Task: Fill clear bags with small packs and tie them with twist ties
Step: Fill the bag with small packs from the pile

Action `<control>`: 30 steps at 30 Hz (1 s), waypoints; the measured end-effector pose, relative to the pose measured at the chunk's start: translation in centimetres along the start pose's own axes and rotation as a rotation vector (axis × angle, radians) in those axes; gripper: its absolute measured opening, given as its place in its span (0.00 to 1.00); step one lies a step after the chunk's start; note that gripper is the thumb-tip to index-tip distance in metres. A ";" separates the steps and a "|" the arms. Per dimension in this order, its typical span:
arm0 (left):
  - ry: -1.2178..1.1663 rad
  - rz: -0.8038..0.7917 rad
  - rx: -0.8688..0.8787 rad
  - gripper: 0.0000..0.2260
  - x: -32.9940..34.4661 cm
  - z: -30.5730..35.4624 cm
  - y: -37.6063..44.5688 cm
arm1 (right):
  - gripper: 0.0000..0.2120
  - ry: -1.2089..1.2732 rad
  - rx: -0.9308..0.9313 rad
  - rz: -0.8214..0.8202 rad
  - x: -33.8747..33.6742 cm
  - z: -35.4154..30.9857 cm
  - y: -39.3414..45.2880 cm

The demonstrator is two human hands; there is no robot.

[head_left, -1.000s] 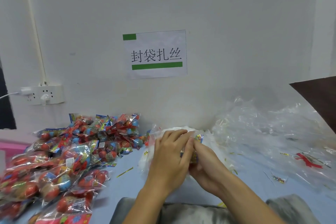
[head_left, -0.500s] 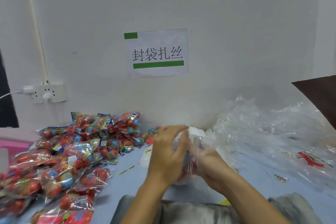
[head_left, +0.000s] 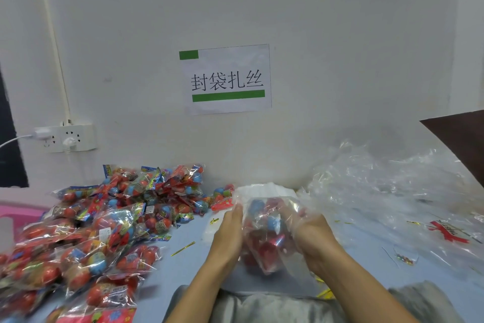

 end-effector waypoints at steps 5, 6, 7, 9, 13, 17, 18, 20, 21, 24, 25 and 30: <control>0.025 -0.003 0.112 0.13 0.2 0.9 -0.4 | 0.30 -0.231 -0.123 -0.014 -0.2 -0.6 -0.2; 0.033 0.033 0.142 0.09 0.0 1.1 -0.4 | 0.28 -0.238 -0.139 -0.045 -0.1 -0.8 -0.3; 0.034 0.063 0.166 0.08 -0.2 1.3 -0.4 | 0.24 -0.231 -0.137 -0.082 0.0 -1.0 -0.4; 0.024 0.097 0.193 0.07 -0.5 1.6 -0.5 | 0.19 -0.205 -0.108 -0.157 0.0 -1.1 -0.4; 0.036 0.068 0.236 0.11 -0.1 1.9 -0.9 | 0.27 -0.208 -0.102 -0.200 0.3 -0.9 -0.9; 0.072 -0.001 0.324 0.30 0.5 2.6 -1.3 | 0.19 -0.109 -0.059 -0.089 0.0 -1.1 -1.1; 0.076 -0.020 0.351 0.29 0.7 2.7 -1.4 | 0.21 -0.096 -0.048 -0.088 0.1 -1.1 -1.1; 0.103 -0.046 0.414 0.25 1.0 3.1 -1.8 | 0.23 -0.057 -0.024 -0.065 0.1 -1.1 -1.1; 0.104 -0.044 0.430 0.22 1.1 3.3 -2.0 | 0.23 -0.042 -0.023 -0.032 -0.1 -1.0 -1.0; 0.003 0.058 0.355 0.14 0.4 3.3 -1.7 | 0.19 -0.025 -0.031 0.075 -0.8 -0.7 -0.2; -0.021 0.122 0.322 0.09 -0.2 3.1 -1.3 | 0.17 -0.003 -0.014 0.091 -1.0 -0.5 0.0; -0.028 0.179 0.131 0.08 -1.3 1.8 0.0 | 0.20 -0.054 -0.012 -0.018 -0.2 -0.3 0.2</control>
Point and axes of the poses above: each hand's wrist, its own y-axis towards the middle knuckle, its own x-axis out of the palm, z = x × y, the point moved 7 cm from there along y, towards the middle knuckle, and after that the axes turned 14 degrees about z, right-handed, at the moved point
